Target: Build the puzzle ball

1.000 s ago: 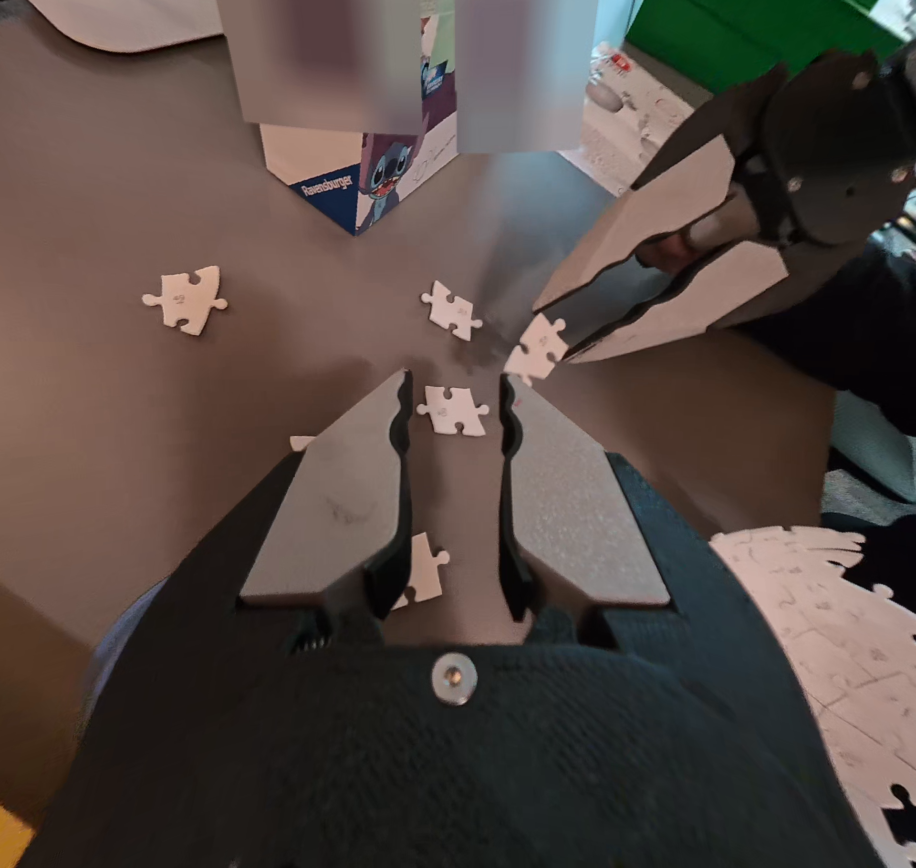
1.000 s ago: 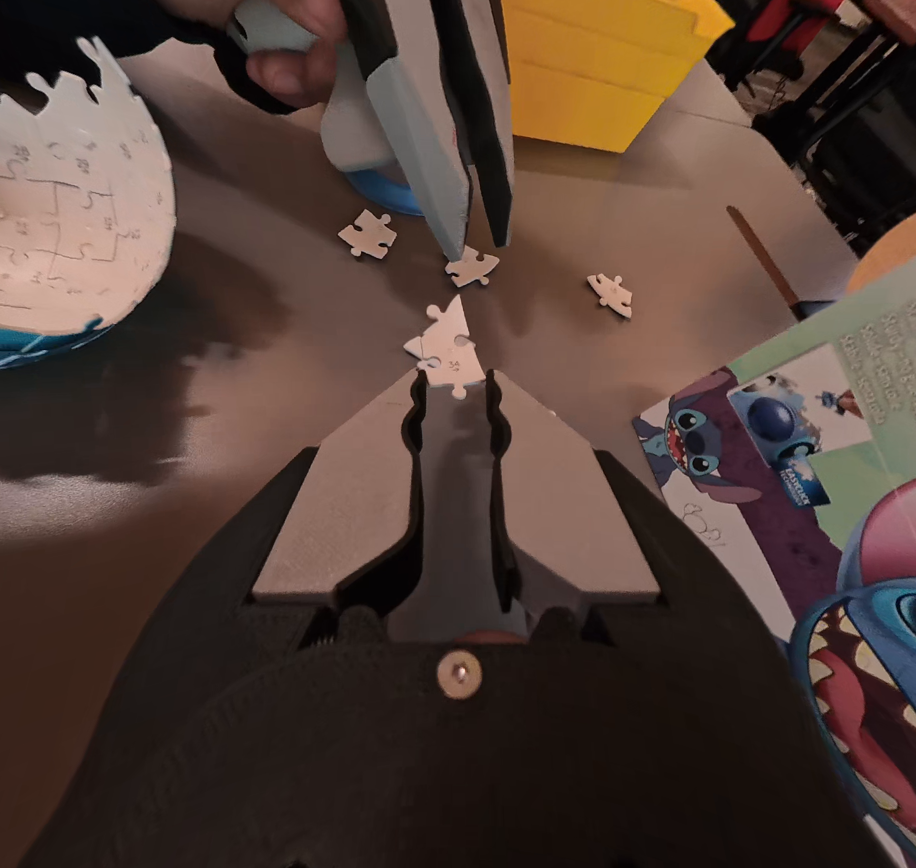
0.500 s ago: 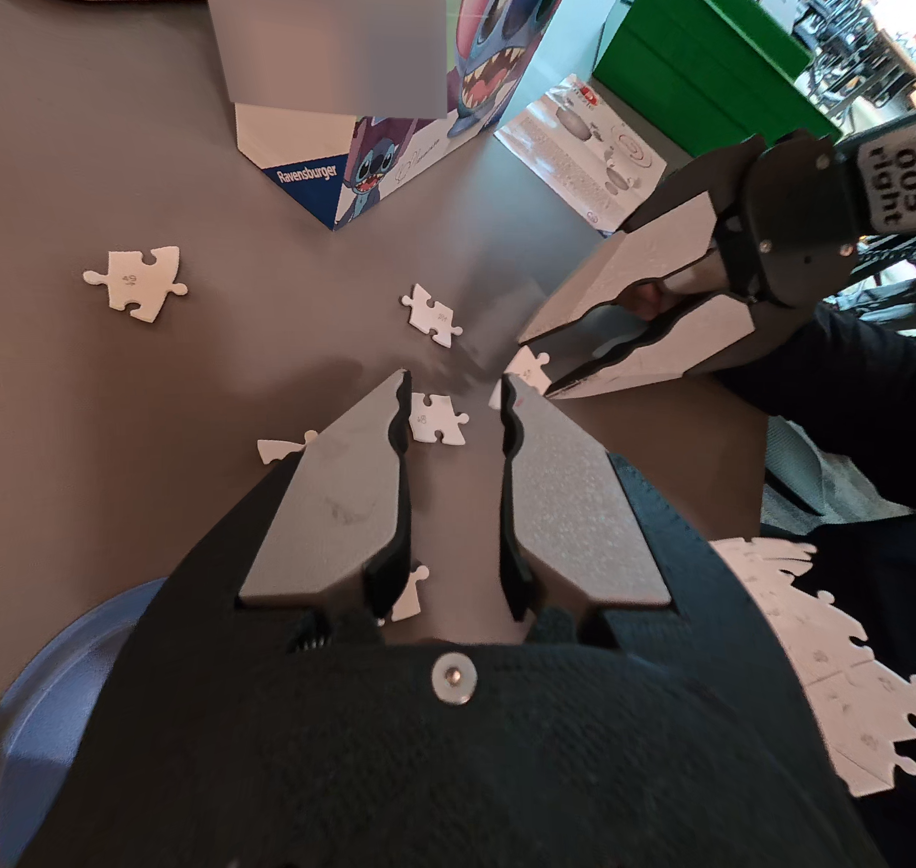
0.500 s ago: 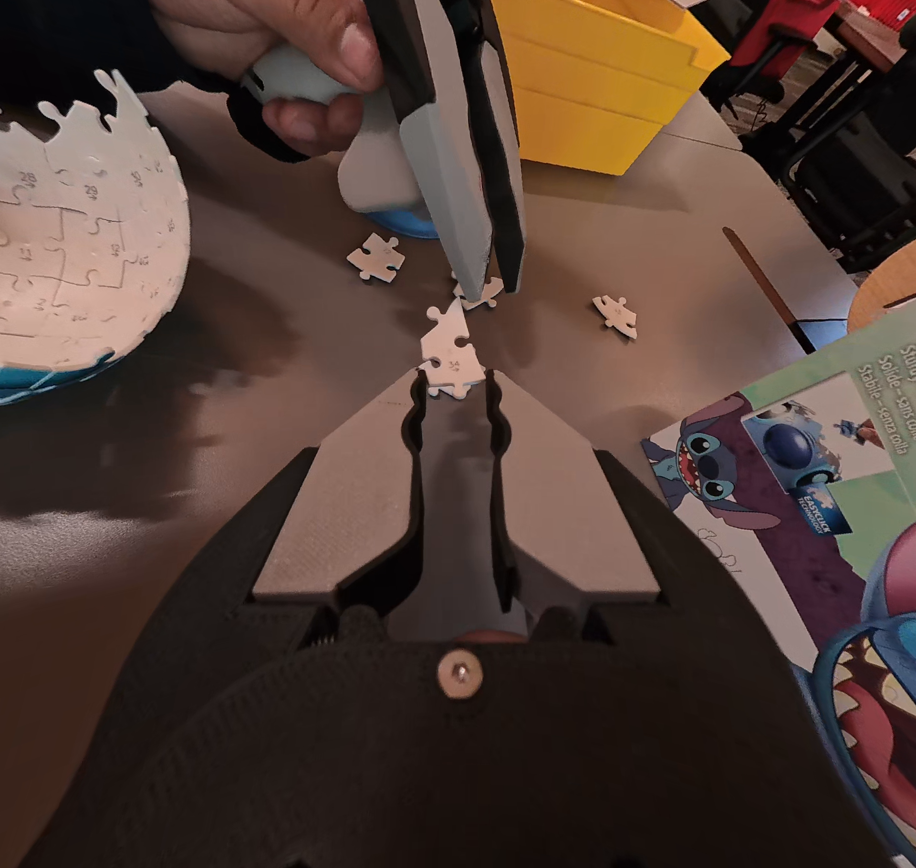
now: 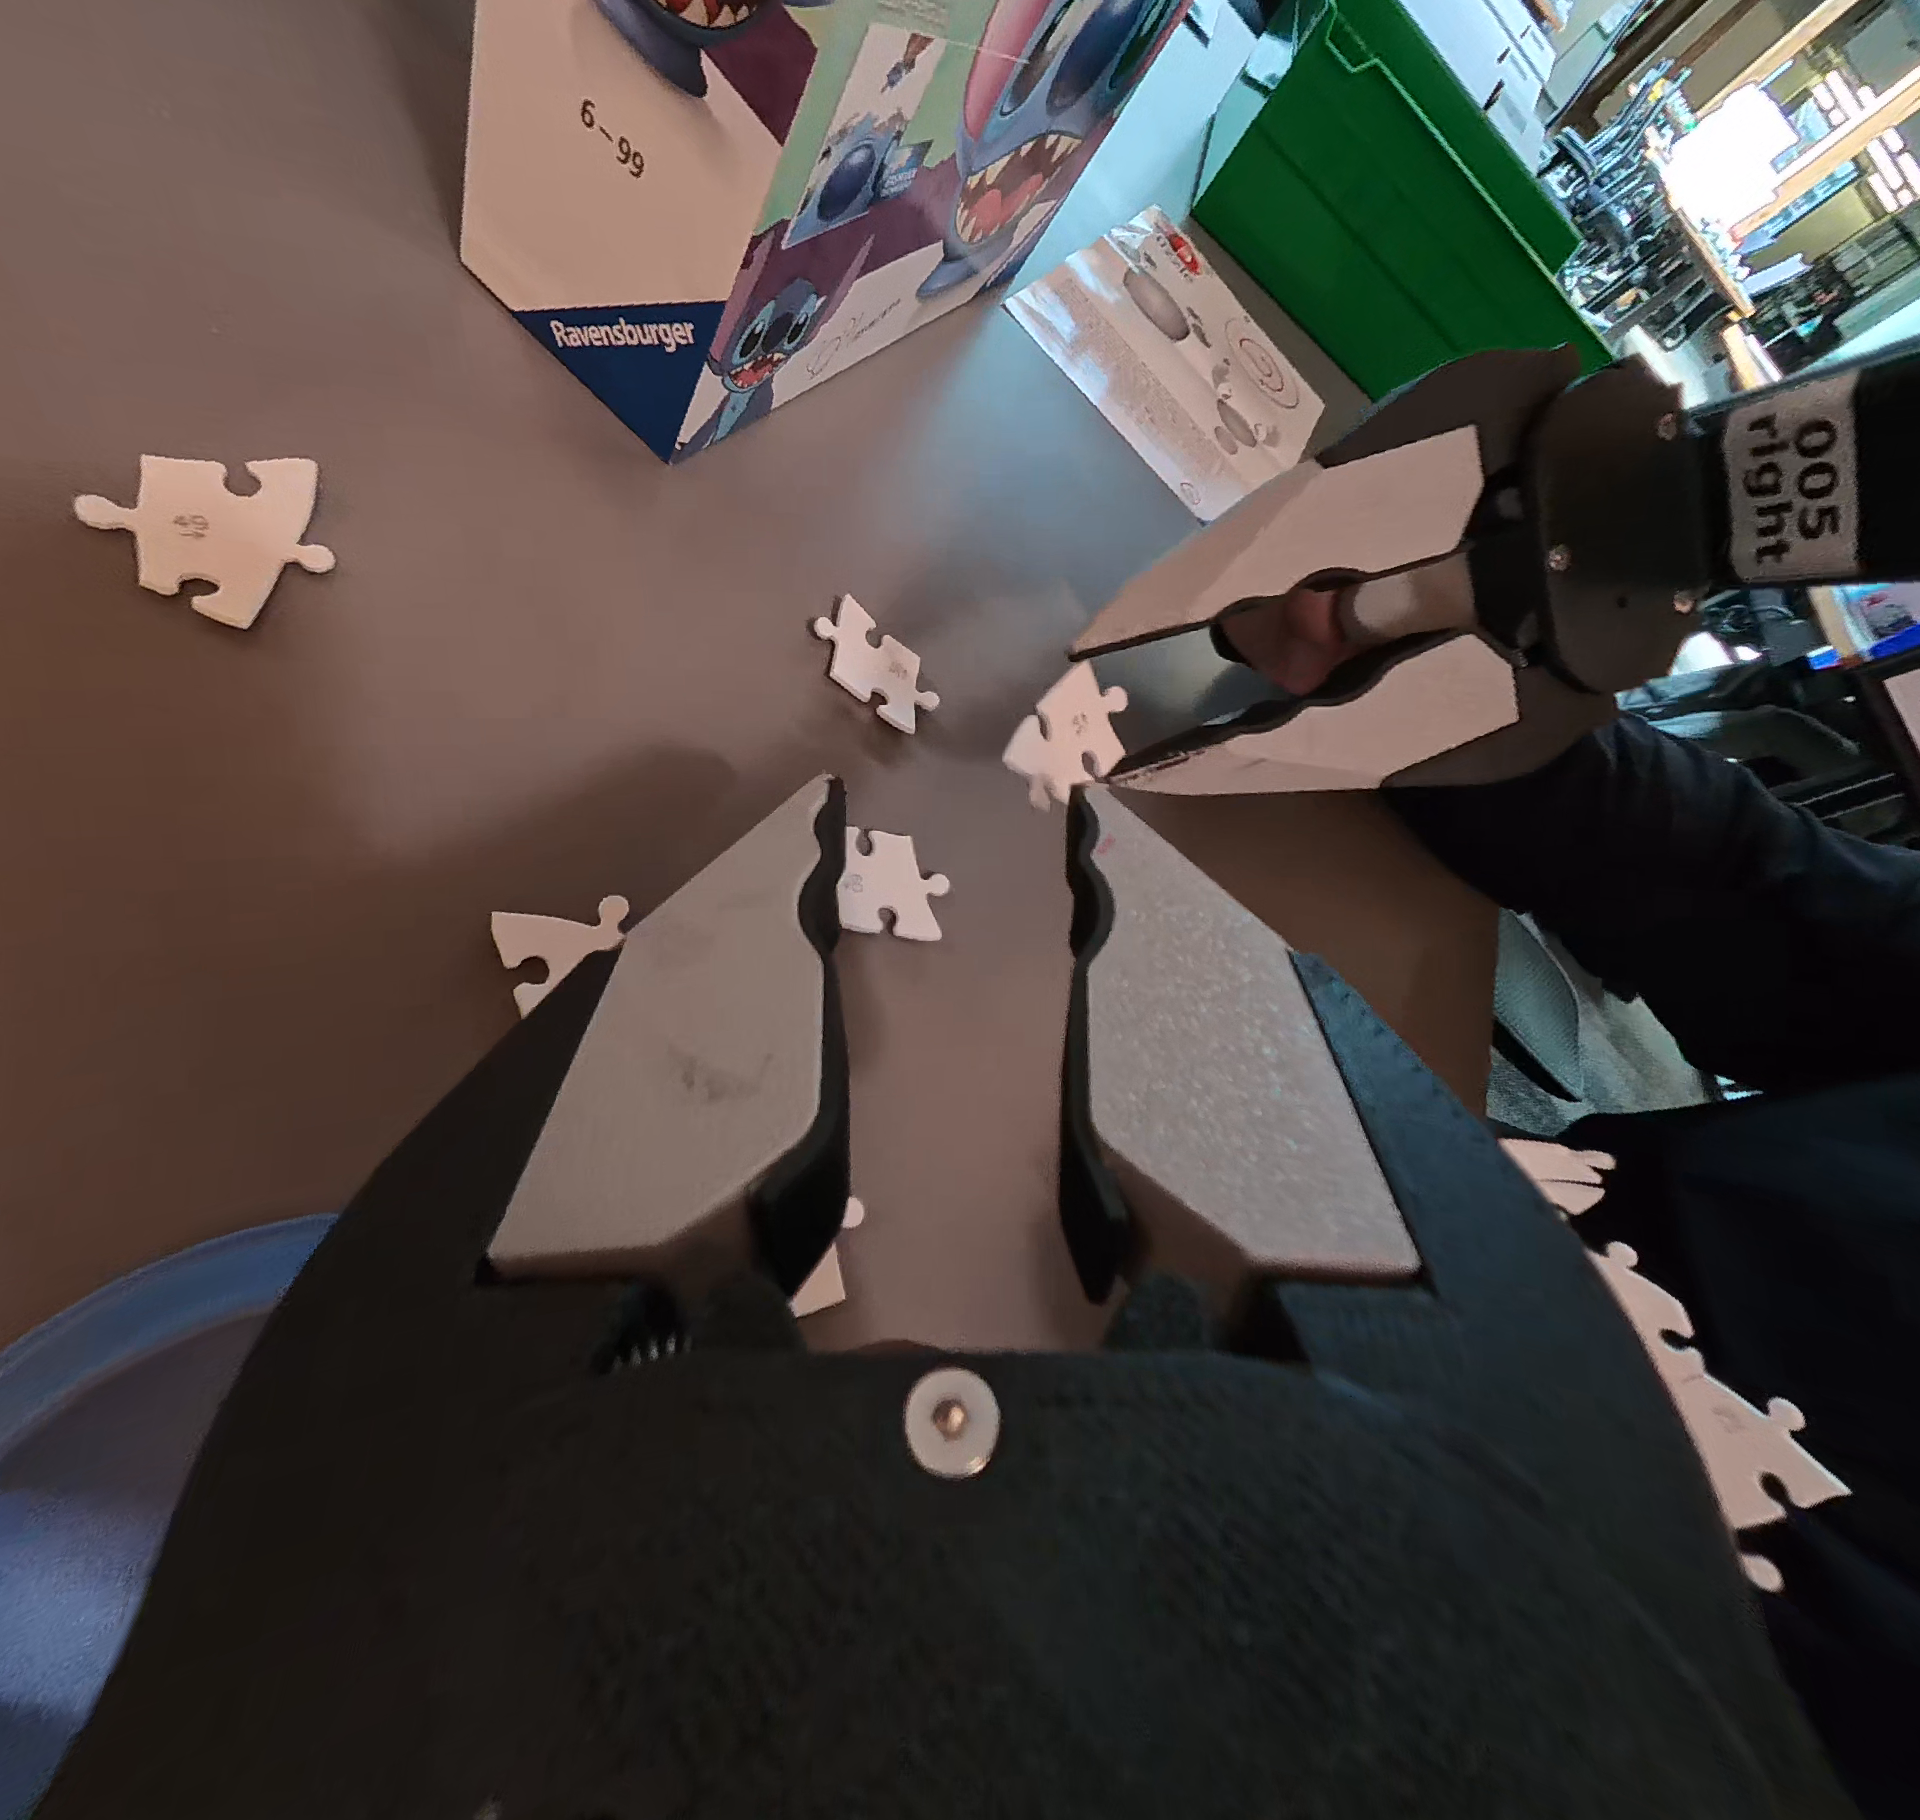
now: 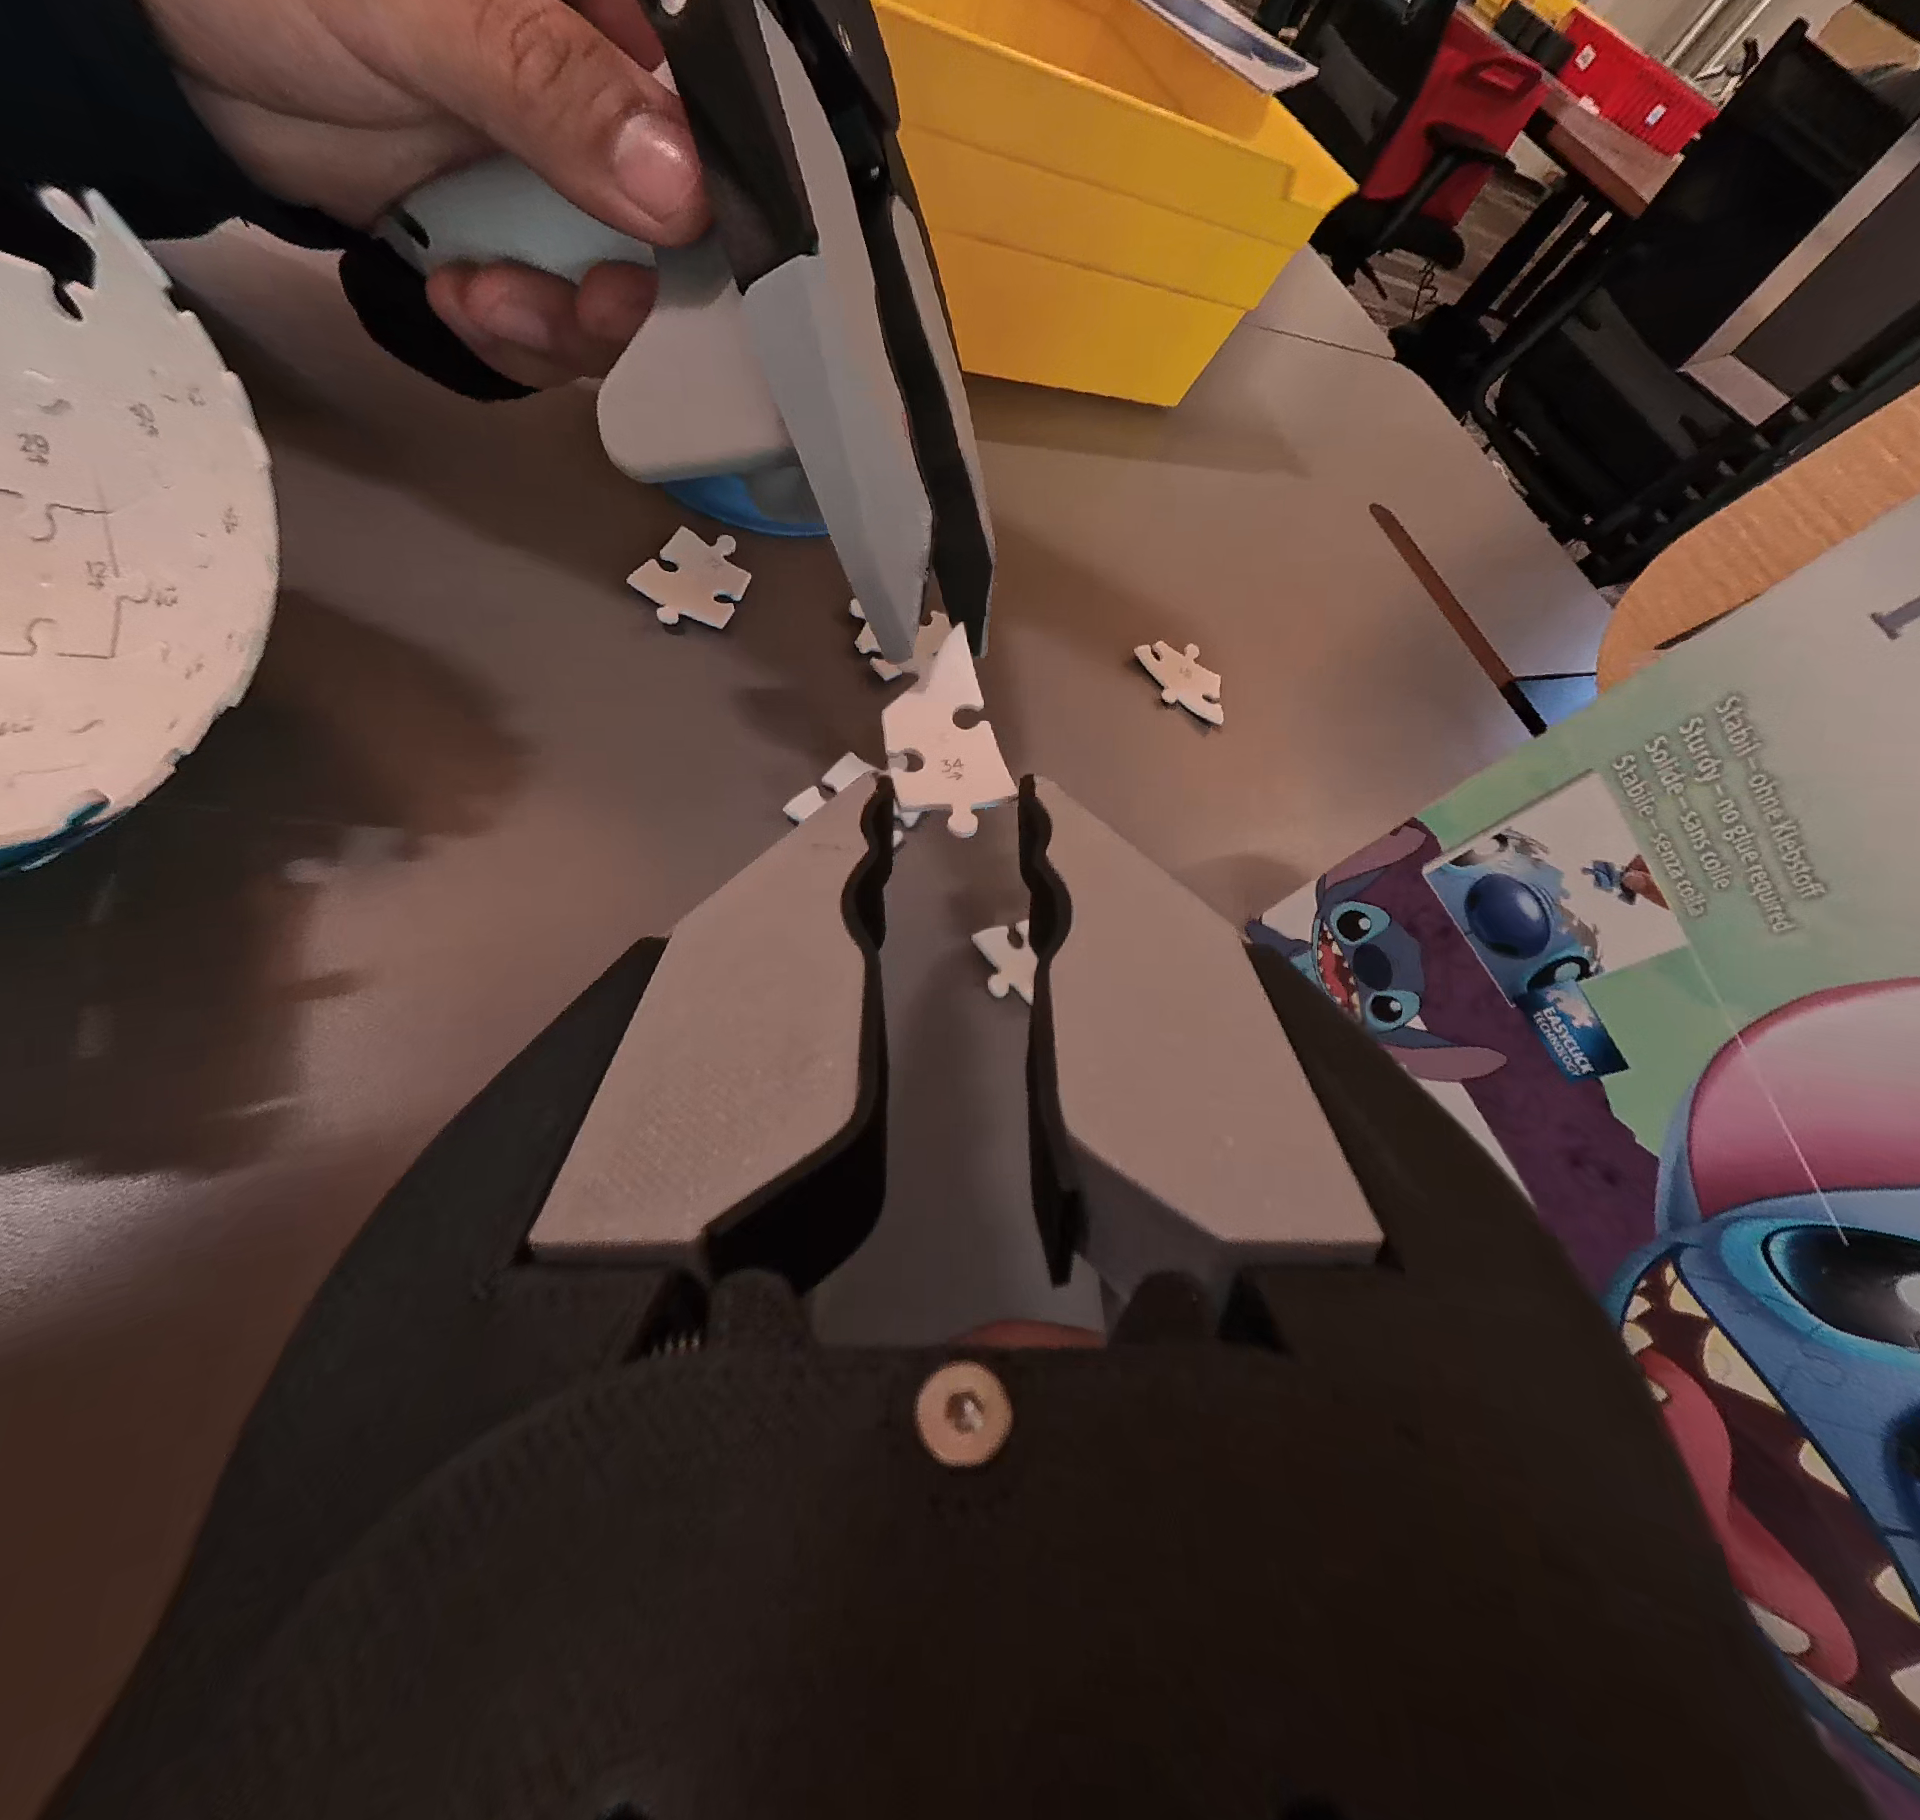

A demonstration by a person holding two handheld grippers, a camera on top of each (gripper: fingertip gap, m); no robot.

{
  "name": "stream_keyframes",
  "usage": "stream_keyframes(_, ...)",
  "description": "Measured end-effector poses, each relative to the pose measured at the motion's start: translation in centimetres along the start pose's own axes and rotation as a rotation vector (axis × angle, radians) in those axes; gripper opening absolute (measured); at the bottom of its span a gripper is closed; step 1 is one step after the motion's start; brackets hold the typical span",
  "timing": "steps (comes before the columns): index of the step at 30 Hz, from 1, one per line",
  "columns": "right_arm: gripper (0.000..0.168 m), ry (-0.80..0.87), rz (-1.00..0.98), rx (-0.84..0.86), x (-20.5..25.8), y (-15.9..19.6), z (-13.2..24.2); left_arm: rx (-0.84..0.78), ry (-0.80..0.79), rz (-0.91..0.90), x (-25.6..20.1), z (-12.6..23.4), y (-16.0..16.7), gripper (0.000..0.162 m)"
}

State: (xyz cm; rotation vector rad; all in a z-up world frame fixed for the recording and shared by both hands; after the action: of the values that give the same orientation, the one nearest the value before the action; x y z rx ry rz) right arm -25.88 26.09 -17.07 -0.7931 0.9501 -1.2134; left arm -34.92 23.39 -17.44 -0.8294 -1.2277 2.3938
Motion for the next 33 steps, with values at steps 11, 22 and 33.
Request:
stream_keyframes(11, 0.021, 0.012, -0.001, 0.006, 0.05, 0.09, -0.42, 0.002, 0.014, 0.009, -0.09, -0.25, 0.11, 0.04)
stream_keyframes(22, 0.021, 0.034, -0.014, -0.011, -0.27, -0.15, -0.22, -0.018, 0.006, 0.017, 0.08, 0.03, -0.13, 0.041)
stream_keyframes(33, 0.021, 0.031, -0.009, -0.049, 0.16, -0.85, 0.02, -0.044, 0.034, 0.035, -0.13, 0.11, -0.38, 0.041)
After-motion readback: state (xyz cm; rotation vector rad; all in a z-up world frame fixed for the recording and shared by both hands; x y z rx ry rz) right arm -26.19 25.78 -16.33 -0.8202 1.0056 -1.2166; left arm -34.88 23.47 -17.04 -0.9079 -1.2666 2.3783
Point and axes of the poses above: each gripper's, where its closed fingertips meet, z back along the fingers, y out of its underside, x = y × z across the jaws, the point moved 4 cm from there along z, back along the fingers, and after that the axes turned 13 degrees about -z, right-handed, at the moved point
